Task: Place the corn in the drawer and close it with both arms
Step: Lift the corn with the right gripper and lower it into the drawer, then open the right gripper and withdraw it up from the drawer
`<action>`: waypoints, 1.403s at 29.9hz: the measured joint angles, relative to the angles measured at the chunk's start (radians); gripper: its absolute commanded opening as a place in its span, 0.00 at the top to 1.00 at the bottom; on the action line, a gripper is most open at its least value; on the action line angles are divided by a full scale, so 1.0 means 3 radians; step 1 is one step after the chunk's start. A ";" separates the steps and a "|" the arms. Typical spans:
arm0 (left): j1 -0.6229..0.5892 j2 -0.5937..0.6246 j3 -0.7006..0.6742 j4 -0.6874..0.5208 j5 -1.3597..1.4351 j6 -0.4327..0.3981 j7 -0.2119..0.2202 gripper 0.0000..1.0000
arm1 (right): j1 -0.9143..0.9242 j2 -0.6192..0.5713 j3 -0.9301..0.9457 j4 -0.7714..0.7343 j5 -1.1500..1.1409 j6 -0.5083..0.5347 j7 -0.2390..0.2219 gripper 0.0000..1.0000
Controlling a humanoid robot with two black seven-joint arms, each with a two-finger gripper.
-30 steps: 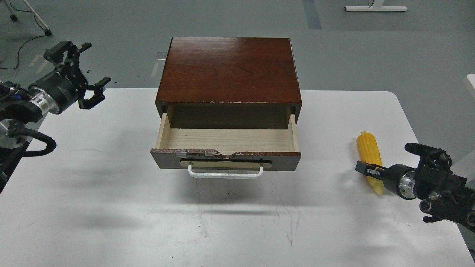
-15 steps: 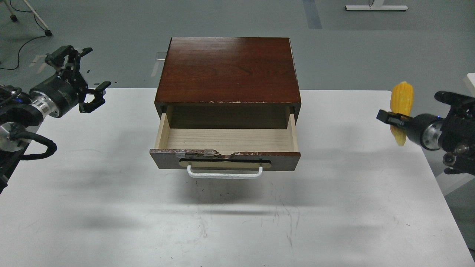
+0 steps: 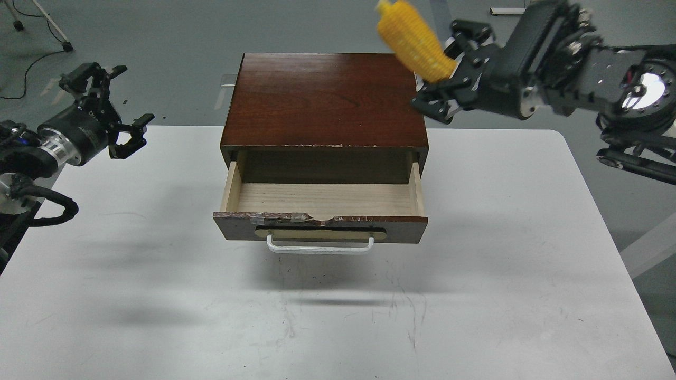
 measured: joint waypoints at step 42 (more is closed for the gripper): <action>0.0005 0.0201 -0.0006 0.0001 0.0000 0.0007 0.0004 0.02 | -0.0405 0.0763 0.0640 -0.0512 0.0625 -0.0005 0.0406 0.06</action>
